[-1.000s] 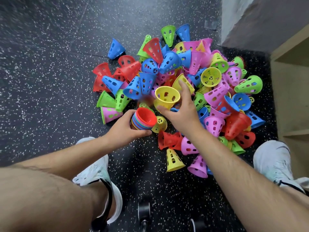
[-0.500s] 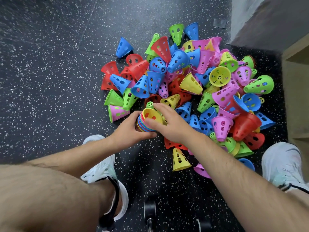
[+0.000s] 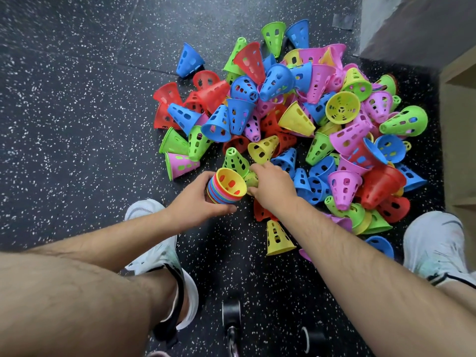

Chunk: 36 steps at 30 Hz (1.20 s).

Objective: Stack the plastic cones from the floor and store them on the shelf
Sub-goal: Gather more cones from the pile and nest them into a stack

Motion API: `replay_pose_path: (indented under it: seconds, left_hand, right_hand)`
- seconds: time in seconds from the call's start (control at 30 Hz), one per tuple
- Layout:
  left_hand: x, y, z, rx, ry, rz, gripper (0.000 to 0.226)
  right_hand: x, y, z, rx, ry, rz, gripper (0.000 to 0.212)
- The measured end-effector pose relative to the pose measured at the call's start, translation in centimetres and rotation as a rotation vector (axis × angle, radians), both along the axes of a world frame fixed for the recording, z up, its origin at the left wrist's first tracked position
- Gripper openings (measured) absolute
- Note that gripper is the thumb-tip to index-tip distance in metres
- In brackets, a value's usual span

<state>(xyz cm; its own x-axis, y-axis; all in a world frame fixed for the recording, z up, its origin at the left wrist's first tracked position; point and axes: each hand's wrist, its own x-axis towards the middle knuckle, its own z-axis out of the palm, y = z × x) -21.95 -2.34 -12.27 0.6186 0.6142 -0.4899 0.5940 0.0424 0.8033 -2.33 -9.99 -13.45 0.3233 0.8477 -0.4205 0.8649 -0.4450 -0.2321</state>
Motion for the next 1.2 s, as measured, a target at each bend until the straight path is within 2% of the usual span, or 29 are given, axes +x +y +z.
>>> replay_pose_path:
  seconds: [0.1,0.33,0.5,0.6,0.8,1.0,1.2]
  left_hand:
    - [-0.2,0.1,-0.1,-0.004,0.001,0.015,0.074]
    - [0.3,0.7,0.3,0.016,-0.009,0.068,0.074]
    - [1.3,1.4,0.9,0.047,-0.020,0.072,0.073]
    - [1.7,1.7,1.0,0.055,-0.035,0.077,0.073]
    - [1.2,1.7,0.7,0.042,-0.038,0.077,0.086]
    - [0.9,0.9,0.6,0.008,-0.059,0.036,0.075]
    - [0.1,0.9,0.3,-0.005,-0.065,0.045,0.077]
  right_hand:
    - [0.4,0.1,0.5,0.025,0.043,-0.040,0.052]
    - [2.4,-0.6,4.3,0.225,0.222,-0.223,0.048]
    - [2.3,-0.4,6.2,0.395,0.435,-0.396,0.042]
    - [1.8,-0.3,6.5,0.445,0.541,-0.379,0.044]
    - [1.8,0.2,6.9,0.386,0.651,-0.285,0.066]
    - [2.0,1.3,7.3,0.212,0.594,-0.170,0.062]
    - [1.9,1.8,8.1,0.104,0.528,-0.053,0.062]
